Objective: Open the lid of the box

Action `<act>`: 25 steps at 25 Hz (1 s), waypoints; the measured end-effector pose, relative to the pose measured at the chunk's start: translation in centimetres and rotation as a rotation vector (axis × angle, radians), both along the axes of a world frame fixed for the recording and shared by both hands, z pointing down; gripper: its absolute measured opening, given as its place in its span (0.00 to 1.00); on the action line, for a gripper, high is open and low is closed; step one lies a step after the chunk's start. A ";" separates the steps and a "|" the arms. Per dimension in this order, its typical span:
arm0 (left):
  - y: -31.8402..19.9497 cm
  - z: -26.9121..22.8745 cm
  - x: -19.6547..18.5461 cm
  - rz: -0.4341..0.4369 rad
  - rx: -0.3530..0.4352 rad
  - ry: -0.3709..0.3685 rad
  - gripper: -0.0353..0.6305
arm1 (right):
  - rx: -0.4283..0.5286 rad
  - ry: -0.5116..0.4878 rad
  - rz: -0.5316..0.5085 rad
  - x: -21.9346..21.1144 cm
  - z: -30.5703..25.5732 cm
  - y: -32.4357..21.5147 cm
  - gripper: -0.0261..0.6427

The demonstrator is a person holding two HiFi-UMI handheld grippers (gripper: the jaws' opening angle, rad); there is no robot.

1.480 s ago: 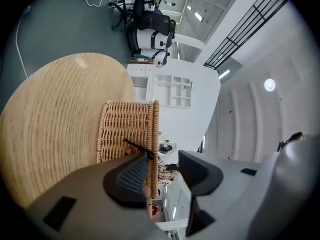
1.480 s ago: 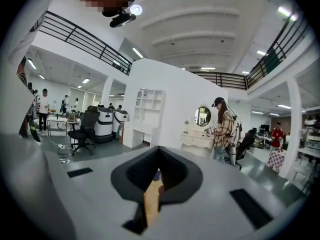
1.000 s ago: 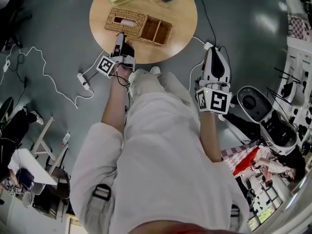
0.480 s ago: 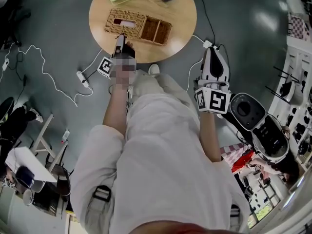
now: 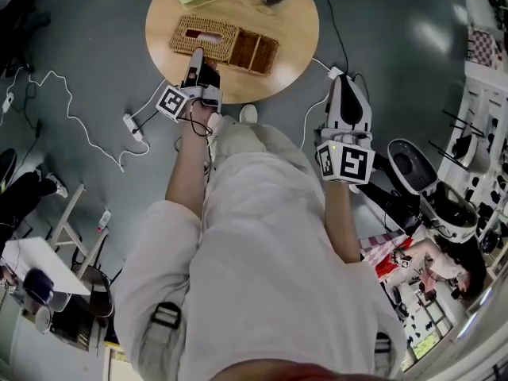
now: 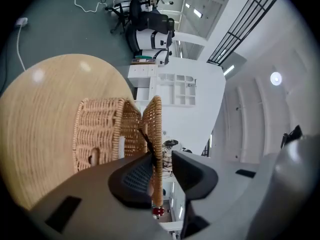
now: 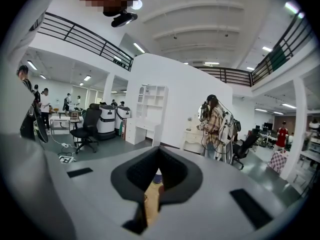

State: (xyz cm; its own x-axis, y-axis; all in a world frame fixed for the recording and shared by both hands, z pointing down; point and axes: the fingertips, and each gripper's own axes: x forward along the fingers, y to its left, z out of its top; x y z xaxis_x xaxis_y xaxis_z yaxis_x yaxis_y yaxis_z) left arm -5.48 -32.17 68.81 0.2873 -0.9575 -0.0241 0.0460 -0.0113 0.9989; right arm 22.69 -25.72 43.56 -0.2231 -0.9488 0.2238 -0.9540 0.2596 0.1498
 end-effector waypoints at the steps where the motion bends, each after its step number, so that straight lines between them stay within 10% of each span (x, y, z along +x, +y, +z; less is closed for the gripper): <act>1: -0.6 -0.7 0.1 0.012 0.015 -0.007 0.19 | 0.003 0.000 0.000 -0.1 -0.2 -0.1 0.04; 25: -14.7 -5.7 4.2 0.119 0.178 -0.083 0.21 | 0.009 0.061 0.196 6.2 -2.9 6.0 0.03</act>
